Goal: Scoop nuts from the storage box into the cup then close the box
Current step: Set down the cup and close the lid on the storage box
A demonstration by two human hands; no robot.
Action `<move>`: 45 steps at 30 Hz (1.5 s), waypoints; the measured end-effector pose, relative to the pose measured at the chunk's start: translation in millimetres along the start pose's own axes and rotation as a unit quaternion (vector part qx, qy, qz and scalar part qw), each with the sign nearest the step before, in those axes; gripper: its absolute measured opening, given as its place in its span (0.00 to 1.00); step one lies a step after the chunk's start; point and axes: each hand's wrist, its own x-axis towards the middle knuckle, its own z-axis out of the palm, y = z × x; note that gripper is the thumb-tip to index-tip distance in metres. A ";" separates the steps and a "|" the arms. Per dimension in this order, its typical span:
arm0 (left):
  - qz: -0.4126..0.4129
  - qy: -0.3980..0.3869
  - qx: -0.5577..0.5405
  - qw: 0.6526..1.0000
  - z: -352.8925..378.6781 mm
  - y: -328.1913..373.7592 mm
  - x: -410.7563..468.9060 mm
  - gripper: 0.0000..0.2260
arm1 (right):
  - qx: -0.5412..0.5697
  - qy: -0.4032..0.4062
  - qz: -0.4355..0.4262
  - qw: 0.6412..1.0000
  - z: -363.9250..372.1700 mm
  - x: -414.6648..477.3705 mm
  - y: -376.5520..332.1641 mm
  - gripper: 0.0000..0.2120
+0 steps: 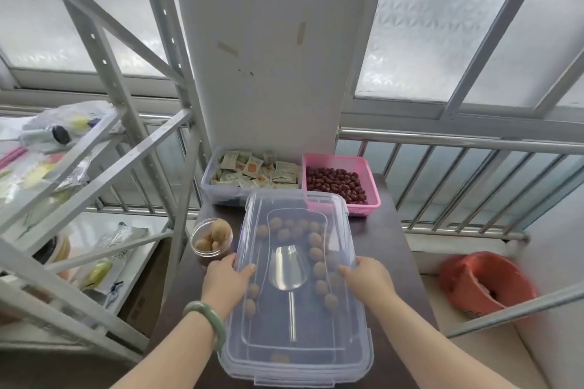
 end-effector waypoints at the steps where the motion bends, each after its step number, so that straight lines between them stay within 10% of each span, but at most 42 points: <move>1: 0.000 -0.004 0.001 1.000 -0.7 -0.8 0.4 0.11 | -0.003 0.002 0.001 1.000 2.3 0.6 -0.3 0.17; 12: 0.008 -0.019 -0.040 0.999 -1.9 -8.1 -6.0 0.08 | 0.039 -0.013 0.011 0.999 10.1 1.3 5.5 0.15; 20: -0.020 -0.030 0.007 0.999 17.6 -8.3 12.9 0.24 | 0.065 -0.010 0.022 0.998 -4.0 9.0 14.0 0.17; 26: -0.036 -0.040 -0.073 0.996 17.5 1.4 4.9 0.16 | 0.169 -0.031 0.061 0.983 -11.4 14.1 24.3 0.35; 31: -0.167 -0.082 -0.165 0.969 15.8 2.8 3.5 0.35 | 0.242 -0.104 0.123 0.957 -12.8 15.6 31.7 0.50; 33: -0.185 -0.113 -0.191 0.957 15.1 5.3 2.7 0.22 | 0.255 -0.123 0.134 0.950 -12.4 15.6 34.5 0.52; 40: -0.161 -0.097 -0.132 0.973 8.6 8.6 3.2 0.31 | 0.213 -0.082 0.077 0.971 -9.8 14.5 28.4 0.33; 45: -0.096 -0.056 -0.052 0.992 16.9 10.5 4.3 0.17 | 0.180 -0.075 0.058 0.979 -9.9 13.7 24.0 0.20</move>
